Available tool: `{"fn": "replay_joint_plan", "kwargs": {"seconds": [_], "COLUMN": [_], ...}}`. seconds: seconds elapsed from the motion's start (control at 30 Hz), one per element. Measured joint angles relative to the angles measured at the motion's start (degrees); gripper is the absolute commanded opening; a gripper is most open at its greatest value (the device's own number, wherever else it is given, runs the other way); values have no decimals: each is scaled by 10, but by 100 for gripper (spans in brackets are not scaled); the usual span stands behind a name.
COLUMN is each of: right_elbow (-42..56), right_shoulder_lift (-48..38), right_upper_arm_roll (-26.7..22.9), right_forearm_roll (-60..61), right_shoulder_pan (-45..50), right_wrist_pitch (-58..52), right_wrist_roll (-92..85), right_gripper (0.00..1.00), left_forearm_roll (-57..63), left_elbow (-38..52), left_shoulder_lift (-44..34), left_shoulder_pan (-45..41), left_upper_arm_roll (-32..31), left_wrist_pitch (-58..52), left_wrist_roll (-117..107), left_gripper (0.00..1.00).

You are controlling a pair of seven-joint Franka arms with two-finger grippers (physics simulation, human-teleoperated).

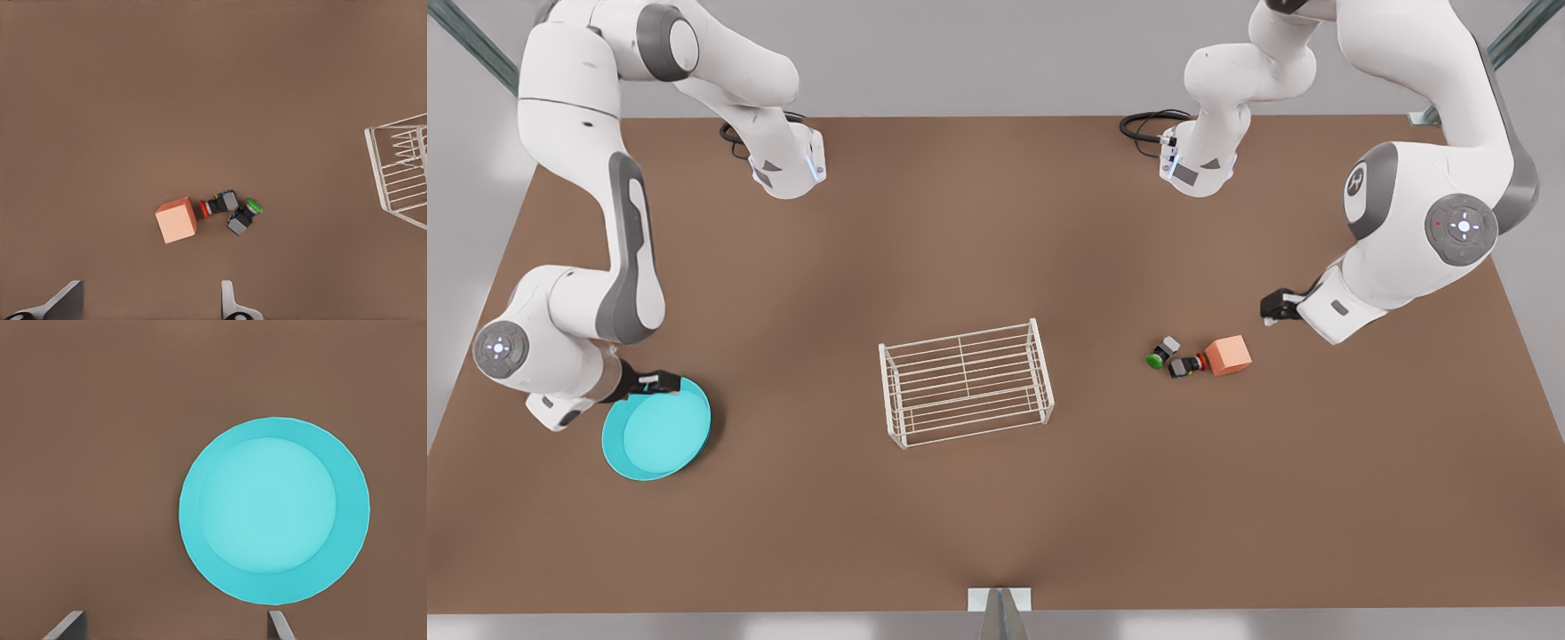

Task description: Place the plate on the shelf with right arm and place the red button switch in the plate with left arm

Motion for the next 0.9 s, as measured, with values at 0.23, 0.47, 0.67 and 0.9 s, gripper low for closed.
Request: {"fn": "replay_joint_plan", "kwargs": {"seconds": [0.23,0.47,0.67,0.9], "right_elbow": [110,196,226,252], "right_shoulder_lift": [141,246,288,313], "right_upper_arm_roll": [3,26,7,6], "right_forearm_roll": [88,126,126,127], "right_shoulder_pan": [-142,-185,-189,-184], "right_wrist_pitch": [15,17,15,30], "right_wrist_roll": [-83,-206,-300,-368], "right_gripper": [100,100,99,93], "left_forearm_roll": [1,10,6,-9], "left_elbow": [-7,-34,-27,-11], "left_shoulder_lift": [-3,-37,-28,-25], "left_shoulder_pan": [0,-10,-6,-2], "left_upper_arm_roll": [0,-13,-14,-8], "left_wrist_pitch": [1,-63,-105,-132], "left_wrist_roll": [-5,-21,-27,-37], "left_gripper": [100,100,100,100]}}
